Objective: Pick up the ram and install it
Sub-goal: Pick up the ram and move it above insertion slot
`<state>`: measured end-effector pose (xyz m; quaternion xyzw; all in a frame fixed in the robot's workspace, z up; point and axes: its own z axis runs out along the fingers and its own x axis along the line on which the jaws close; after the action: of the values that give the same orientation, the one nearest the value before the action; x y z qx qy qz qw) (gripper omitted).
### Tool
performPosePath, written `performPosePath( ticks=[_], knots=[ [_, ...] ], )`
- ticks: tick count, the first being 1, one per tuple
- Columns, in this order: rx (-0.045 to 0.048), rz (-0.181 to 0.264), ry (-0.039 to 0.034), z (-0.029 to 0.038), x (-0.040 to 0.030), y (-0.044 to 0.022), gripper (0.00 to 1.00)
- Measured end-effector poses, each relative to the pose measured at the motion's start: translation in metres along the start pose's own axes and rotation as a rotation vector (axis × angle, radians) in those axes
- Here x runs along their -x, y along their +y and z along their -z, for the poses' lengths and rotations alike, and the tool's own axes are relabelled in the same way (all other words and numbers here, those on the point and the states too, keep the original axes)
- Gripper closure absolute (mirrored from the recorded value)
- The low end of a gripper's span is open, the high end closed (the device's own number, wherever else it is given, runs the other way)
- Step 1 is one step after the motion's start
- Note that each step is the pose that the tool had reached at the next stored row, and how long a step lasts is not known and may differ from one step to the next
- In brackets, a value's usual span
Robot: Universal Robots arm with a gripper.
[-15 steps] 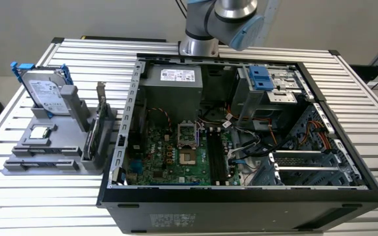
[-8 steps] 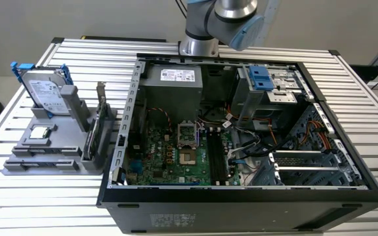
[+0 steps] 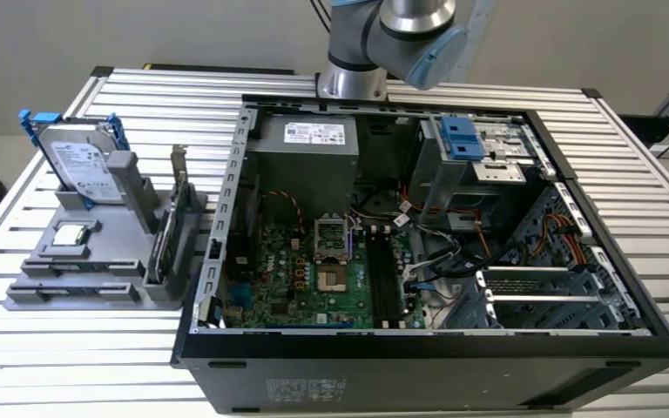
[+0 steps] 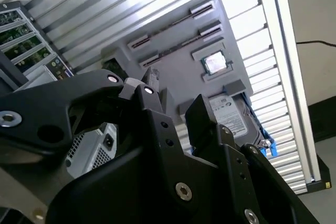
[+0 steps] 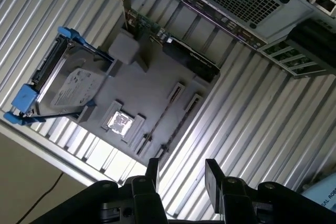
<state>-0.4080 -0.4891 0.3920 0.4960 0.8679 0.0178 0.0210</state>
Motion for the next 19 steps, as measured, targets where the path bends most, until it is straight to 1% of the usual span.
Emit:
performPosePath(
  ticks=[7,19],
  knots=[
    [-0.0011,-0.053,-0.0028,0.0000,0.0000,0.0000,0.00],
    [-0.0031,-0.164,-0.0085,0.0000,0.0000,0.0000,0.00]
  ],
)
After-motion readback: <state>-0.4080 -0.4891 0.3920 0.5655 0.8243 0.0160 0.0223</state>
